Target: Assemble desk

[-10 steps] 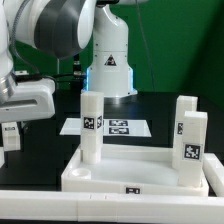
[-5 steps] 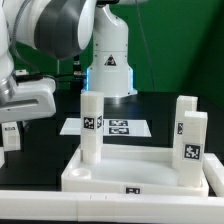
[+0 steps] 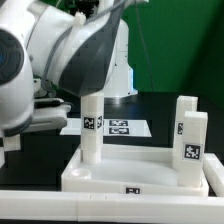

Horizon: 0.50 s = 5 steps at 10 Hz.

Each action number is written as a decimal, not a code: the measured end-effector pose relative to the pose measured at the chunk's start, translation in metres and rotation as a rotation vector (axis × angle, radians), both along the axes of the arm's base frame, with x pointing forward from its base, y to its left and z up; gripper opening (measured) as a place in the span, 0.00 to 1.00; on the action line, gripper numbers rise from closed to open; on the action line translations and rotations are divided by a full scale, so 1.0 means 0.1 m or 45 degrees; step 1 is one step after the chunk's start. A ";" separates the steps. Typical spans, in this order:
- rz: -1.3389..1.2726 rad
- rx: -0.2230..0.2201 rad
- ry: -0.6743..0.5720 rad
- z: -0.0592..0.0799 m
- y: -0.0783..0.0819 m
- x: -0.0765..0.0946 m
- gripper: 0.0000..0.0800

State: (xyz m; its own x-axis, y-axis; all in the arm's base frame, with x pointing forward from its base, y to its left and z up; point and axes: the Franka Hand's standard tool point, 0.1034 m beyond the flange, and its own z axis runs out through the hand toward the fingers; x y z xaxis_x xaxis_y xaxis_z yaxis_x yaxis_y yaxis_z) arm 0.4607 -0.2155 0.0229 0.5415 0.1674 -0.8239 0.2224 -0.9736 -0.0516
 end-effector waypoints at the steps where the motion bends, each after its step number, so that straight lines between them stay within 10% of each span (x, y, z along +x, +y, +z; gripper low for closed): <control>1: -0.002 -0.008 0.053 -0.01 0.00 -0.04 0.81; 5: -0.002 -0.038 0.052 -0.11 -0.03 -0.07 0.81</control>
Offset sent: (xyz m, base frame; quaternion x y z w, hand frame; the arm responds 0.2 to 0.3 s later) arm -0.0036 -0.0054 -0.0058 -0.0167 -0.0001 0.0253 0.9995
